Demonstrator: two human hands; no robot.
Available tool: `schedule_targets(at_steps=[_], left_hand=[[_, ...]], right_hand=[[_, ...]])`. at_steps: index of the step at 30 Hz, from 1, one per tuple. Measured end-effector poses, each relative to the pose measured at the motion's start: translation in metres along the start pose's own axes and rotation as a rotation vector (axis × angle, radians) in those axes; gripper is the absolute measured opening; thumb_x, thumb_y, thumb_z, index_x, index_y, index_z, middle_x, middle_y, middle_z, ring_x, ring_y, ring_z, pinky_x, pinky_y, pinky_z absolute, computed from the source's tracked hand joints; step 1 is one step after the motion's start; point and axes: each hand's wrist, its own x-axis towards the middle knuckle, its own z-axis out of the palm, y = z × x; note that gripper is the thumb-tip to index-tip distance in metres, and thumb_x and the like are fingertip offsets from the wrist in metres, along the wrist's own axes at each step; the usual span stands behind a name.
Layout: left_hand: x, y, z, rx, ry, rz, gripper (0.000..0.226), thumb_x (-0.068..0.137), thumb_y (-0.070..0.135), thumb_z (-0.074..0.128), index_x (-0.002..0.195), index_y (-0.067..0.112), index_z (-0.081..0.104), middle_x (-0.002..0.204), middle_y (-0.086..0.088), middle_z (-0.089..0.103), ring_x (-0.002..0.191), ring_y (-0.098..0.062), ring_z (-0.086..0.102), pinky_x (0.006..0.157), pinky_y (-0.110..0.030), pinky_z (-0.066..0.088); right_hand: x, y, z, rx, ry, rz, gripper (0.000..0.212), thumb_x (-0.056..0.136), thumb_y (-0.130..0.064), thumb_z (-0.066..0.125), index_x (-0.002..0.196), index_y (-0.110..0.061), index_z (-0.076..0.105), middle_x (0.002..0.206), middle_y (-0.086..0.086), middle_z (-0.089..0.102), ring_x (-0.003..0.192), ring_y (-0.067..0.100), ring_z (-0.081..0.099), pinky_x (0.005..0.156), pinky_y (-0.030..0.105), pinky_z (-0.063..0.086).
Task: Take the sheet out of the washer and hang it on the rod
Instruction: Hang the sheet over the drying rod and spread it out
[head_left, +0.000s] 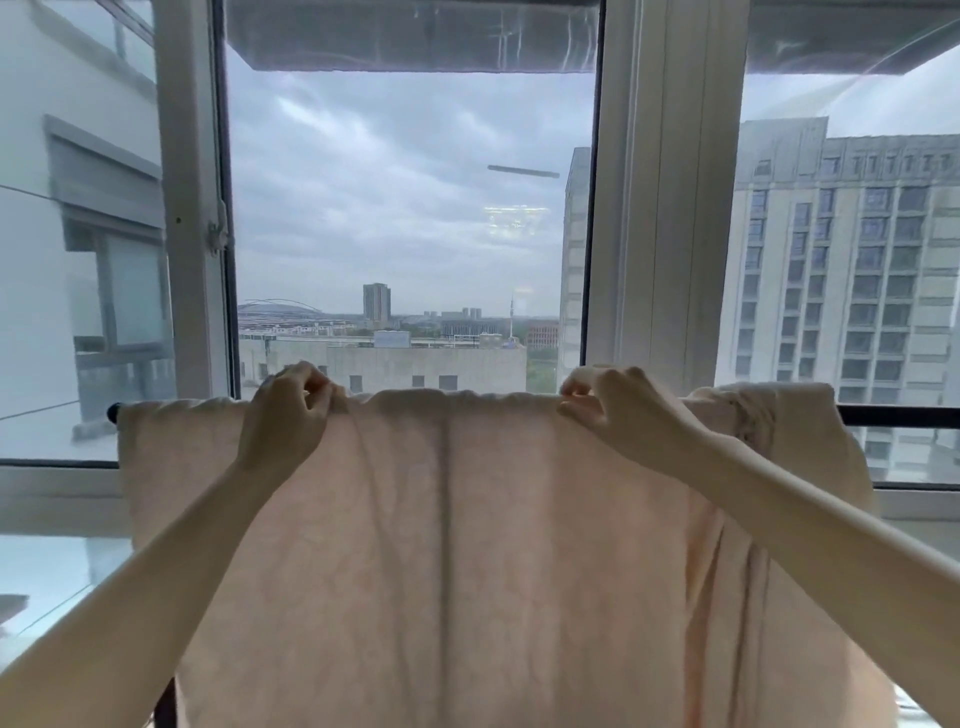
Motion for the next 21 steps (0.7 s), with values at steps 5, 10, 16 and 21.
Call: schedule_targets(at_steps=[5,10,16,21], left_hand=[[-0.004,0.003,-0.006,-0.086,-0.026,-0.017,0.007,0.093,0.013,0.061,0.086,0.012,0.063,0.08,-0.001,0.063,0.077,-0.018,0.057,0.063,-0.025,0.037],[-0.007,0.009,-0.01,-0.168,-0.075,-0.005,0.006,0.092,0.016,0.062,0.088,0.014,0.064,0.073,0.008,0.059,0.071,-0.007,0.056,0.059,-0.019,0.038],[-0.006,0.006,-0.017,-0.221,-0.147,-0.009,0.006,0.091,0.014,0.063,0.086,0.014,0.066,0.075,0.002,0.066,0.073,-0.016,0.062,0.067,-0.032,0.05],[-0.002,0.006,-0.015,-0.205,-0.136,-0.001,0.012,0.091,0.012,0.063,0.081,0.018,0.064,0.069,0.005,0.064,0.065,-0.01,0.059,0.059,-0.025,0.047]], right_hand=[[0.014,-0.013,0.012,0.155,0.08,0.015,0.014,0.088,-0.031,0.069,0.089,-0.018,0.072,0.086,-0.006,0.069,0.08,0.011,0.065,0.076,0.028,0.052],[0.026,-0.03,0.023,0.097,0.106,-0.07,0.004,0.089,-0.021,0.066,0.086,-0.018,0.067,0.087,-0.004,0.066,0.075,0.016,0.064,0.072,0.041,0.056],[0.028,-0.041,0.026,-0.181,0.094,-0.081,0.005,0.096,-0.008,0.049,0.095,-0.012,0.051,0.091,0.003,0.057,0.072,0.025,0.06,0.07,0.037,0.049],[0.06,-0.062,0.018,-0.062,0.165,-0.003,0.008,0.094,-0.006,0.05,0.096,-0.013,0.051,0.09,0.005,0.061,0.073,0.023,0.059,0.071,0.044,0.054]])
